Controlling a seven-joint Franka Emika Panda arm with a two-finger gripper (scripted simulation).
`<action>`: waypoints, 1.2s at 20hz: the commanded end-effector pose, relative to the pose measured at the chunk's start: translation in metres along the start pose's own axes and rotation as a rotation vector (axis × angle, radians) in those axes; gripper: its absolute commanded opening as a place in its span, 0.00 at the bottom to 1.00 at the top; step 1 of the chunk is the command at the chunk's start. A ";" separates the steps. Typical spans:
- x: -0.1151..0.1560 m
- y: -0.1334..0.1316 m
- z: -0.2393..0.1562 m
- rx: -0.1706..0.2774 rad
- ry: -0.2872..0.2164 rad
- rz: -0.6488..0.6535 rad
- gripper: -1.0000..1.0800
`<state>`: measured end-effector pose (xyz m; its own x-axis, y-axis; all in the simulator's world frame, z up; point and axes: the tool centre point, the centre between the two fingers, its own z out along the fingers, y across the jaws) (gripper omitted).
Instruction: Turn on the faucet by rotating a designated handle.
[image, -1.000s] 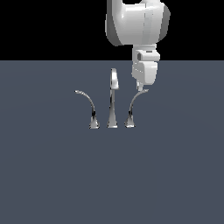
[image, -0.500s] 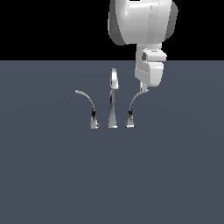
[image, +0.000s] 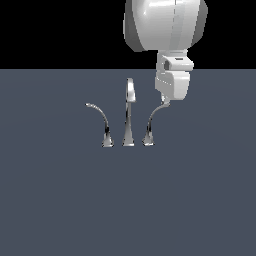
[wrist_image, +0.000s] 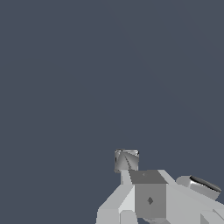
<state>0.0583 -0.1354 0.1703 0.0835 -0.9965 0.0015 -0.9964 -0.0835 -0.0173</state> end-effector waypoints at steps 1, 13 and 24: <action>-0.002 0.010 0.000 -0.009 -0.002 0.001 0.00; -0.009 0.048 -0.001 -0.017 -0.001 0.009 0.00; -0.039 0.061 -0.001 -0.015 0.000 0.012 0.00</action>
<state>-0.0008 -0.1199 0.1703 0.0529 -0.9986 0.0066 -0.9986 -0.0530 -0.0093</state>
